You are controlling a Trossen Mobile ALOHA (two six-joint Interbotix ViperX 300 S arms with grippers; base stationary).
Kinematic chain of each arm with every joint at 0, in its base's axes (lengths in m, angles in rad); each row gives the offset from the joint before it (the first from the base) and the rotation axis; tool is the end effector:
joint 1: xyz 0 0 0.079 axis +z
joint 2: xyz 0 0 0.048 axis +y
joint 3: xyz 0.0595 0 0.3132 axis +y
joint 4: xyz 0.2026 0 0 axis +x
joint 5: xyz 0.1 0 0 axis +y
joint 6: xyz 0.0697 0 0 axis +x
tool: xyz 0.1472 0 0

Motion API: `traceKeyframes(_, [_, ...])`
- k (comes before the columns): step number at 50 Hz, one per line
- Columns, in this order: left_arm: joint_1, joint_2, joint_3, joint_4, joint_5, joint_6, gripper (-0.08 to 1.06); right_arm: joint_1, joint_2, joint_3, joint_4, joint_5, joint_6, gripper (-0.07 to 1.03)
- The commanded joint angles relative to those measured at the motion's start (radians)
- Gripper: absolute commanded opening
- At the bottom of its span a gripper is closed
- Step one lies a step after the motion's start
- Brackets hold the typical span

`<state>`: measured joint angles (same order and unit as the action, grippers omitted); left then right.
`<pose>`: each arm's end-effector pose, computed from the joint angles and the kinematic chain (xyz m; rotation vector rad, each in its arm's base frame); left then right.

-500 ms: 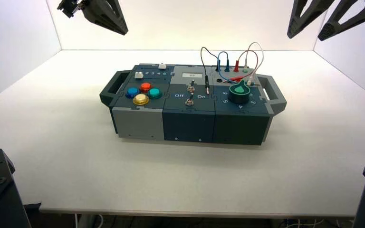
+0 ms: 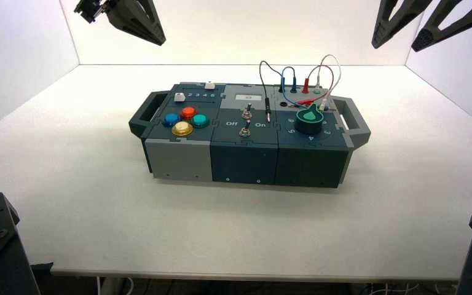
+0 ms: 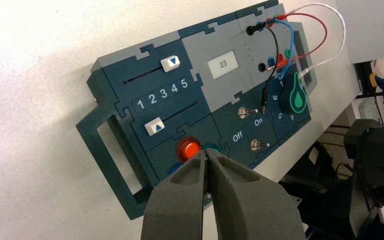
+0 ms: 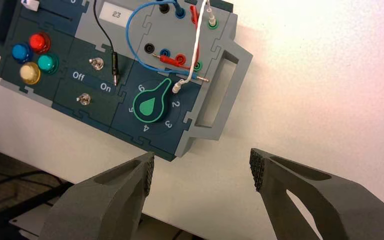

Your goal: Close right gripper.

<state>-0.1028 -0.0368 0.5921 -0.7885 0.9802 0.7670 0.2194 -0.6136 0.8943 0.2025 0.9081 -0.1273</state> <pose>0.3258 -0.1621 0.1111 -0.1547 1.2479 -0.7756 0.2276 0.0860 0.1356 -0.0371 1.1843 0.3345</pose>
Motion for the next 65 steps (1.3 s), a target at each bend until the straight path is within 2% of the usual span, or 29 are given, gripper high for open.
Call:
traceKeyframes(1, [-0.008,-0.034,-0.021,-0.003,0.002,0.005,-0.03,0.005,-0.011,-0.028,0.005,-0.002,-0.003,0.99])
traceKeyframes(14, [-0.008,-0.034,-0.021,-0.003,0.002,0.003,-0.03,0.005,-0.023,-0.023,0.005,-0.002,0.0,0.99])
traceKeyframes(19, [-0.008,-0.034,-0.021,-0.005,0.002,0.003,-0.03,0.005,-0.035,-0.02,0.005,0.002,0.008,0.96])
traceKeyframes(23, [-0.008,-0.034,-0.021,-0.005,0.002,0.003,-0.03,0.005,-0.043,-0.018,0.006,0.003,0.014,0.84])
traceKeyframes(25, [-0.008,-0.034,-0.023,-0.005,0.002,0.003,-0.03,0.005,-0.044,-0.018,0.005,0.003,0.015,0.74])
traceKeyframes(28, [-0.008,-0.034,-0.021,-0.005,0.003,0.003,-0.03,0.005,-0.052,-0.018,0.006,0.003,0.017,0.51])
traceKeyframes(31, [-0.008,-0.034,-0.021,-0.005,0.003,0.003,-0.03,0.005,-0.057,-0.018,0.006,0.003,0.017,0.41])
traceKeyframes(37, [-0.008,-0.034,-0.021,-0.006,0.002,0.002,-0.03,0.005,-0.066,-0.018,0.017,0.003,0.017,0.4])
traceKeyframes(40, [-0.009,-0.034,-0.021,-0.006,0.003,0.003,-0.03,0.005,-0.066,-0.018,0.026,0.005,0.015,0.35])
traceKeyframes(51, [-0.009,-0.034,-0.023,-0.006,0.005,0.003,-0.03,0.005,-0.066,-0.02,0.044,0.011,0.009,0.05])
traceKeyframes(52, [-0.009,-0.034,-0.023,-0.006,0.003,0.002,-0.03,0.005,-0.066,-0.023,0.046,0.015,0.009,-0.02])
traceKeyframes(65, [-0.009,-0.034,-0.023,-0.006,0.003,0.003,-0.03,0.005,-0.066,-0.032,0.048,0.018,0.002,-0.02])
